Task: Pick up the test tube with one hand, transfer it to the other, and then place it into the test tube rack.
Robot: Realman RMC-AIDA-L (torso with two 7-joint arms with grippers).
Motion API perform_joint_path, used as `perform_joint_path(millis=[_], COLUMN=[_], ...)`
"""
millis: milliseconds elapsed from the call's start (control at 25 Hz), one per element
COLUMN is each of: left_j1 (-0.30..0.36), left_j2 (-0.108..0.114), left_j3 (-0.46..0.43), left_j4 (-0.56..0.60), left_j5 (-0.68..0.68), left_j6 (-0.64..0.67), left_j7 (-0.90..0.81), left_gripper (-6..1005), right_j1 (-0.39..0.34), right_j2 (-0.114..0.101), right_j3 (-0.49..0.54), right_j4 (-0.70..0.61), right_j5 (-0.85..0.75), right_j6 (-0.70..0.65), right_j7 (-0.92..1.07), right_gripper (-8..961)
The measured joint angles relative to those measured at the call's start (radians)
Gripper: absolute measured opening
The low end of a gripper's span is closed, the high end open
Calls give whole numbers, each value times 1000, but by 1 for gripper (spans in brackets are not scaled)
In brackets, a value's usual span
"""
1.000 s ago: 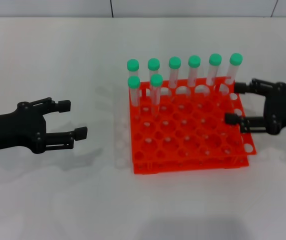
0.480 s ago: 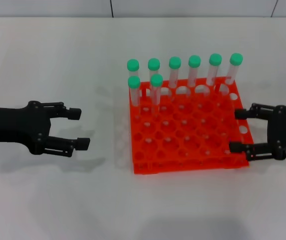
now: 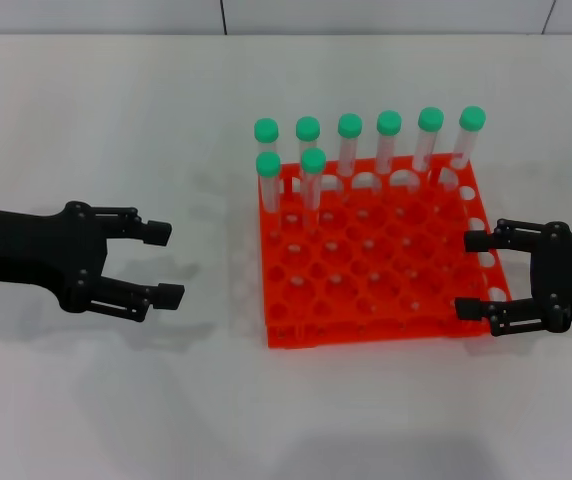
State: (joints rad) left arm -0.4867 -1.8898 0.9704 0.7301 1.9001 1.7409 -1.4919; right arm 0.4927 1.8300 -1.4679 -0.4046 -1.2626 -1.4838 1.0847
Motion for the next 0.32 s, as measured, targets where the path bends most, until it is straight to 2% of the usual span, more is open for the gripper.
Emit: perform_joint_path(millis=[320], left_j1=[10], left_j2=[0], left_j3=[-4], left_j4=[0], left_j5=[1], left_j6=[-20], left_j7=[-2], left_gripper=[875], right_j1=[-7], right_j2=[5], right_j3=[0], right_j4=[-2], right_j5=[0], right_j6=[5], right_j7=[-8], right_gripper=[883])
